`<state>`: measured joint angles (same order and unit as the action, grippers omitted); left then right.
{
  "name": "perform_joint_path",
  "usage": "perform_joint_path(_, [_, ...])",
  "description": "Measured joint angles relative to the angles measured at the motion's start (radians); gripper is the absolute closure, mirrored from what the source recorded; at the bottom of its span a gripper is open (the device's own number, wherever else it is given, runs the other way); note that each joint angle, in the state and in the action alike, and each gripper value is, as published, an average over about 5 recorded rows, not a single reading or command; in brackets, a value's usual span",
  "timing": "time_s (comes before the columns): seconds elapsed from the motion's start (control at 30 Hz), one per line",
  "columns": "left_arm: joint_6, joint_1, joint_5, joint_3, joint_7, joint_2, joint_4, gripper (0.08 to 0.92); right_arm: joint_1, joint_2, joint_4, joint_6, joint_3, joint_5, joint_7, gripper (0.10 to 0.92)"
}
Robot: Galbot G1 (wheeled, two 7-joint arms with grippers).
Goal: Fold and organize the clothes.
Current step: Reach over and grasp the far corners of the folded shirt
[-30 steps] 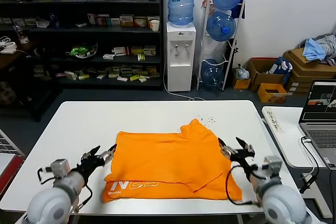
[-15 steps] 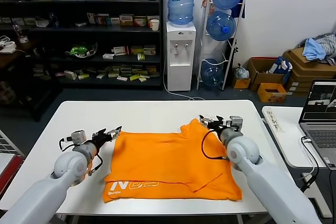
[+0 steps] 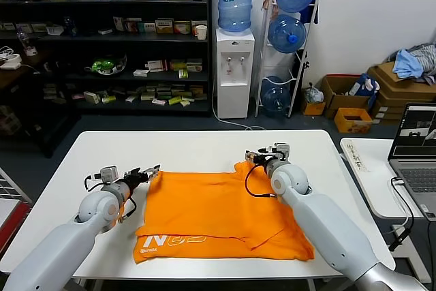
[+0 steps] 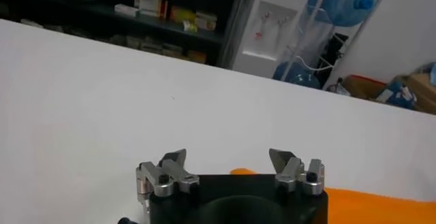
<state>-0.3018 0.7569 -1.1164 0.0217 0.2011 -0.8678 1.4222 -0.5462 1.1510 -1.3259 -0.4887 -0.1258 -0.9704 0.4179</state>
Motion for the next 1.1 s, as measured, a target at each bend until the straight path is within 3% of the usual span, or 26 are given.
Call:
perform_joint_path(0.57, [0.001,-0.009,0.016,0.036,-0.01,-0.015,-0.008,0.205,0.024,0.031,0.07,-0.024,-0.019,0.003,-0.009,0.231])
perform_joint_path(0.73, [0.001,-0.012,0.019,0.044,-0.009,-0.017,-0.009,0.34,0.025,0.032,0.082,-0.035,-0.022,-0.005,-0.01,0.333])
perform_joint_path(1.1, [0.002,-0.006,0.03,0.049,-0.01,-0.018,-0.015,0.652,0.023,0.025,0.073,-0.035,-0.031,-0.012,-0.014,0.652])
